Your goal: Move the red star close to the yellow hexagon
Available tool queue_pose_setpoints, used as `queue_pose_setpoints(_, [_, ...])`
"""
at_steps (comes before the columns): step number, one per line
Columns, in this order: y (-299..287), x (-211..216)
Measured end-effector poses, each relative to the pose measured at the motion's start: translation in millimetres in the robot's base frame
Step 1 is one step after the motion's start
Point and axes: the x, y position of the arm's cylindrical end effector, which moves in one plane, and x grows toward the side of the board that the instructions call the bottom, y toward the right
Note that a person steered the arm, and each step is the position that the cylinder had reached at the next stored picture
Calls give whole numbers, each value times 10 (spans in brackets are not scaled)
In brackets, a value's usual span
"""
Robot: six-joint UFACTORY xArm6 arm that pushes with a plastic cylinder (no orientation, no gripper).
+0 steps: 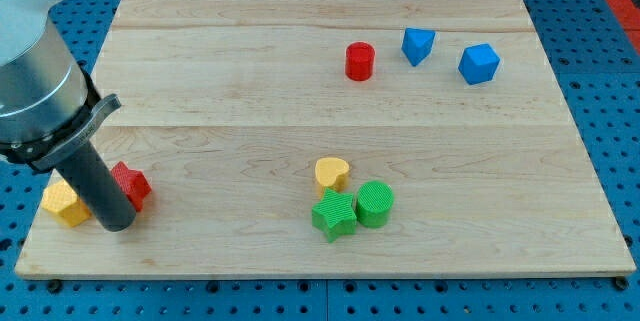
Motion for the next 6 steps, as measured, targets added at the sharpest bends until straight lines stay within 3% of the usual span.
queue_pose_setpoints(1, [493, 133])
queue_pose_setpoints(2, [721, -108])
queue_pose_setpoints(4, [165, -442])
queue_pose_setpoints(6, [300, -918])
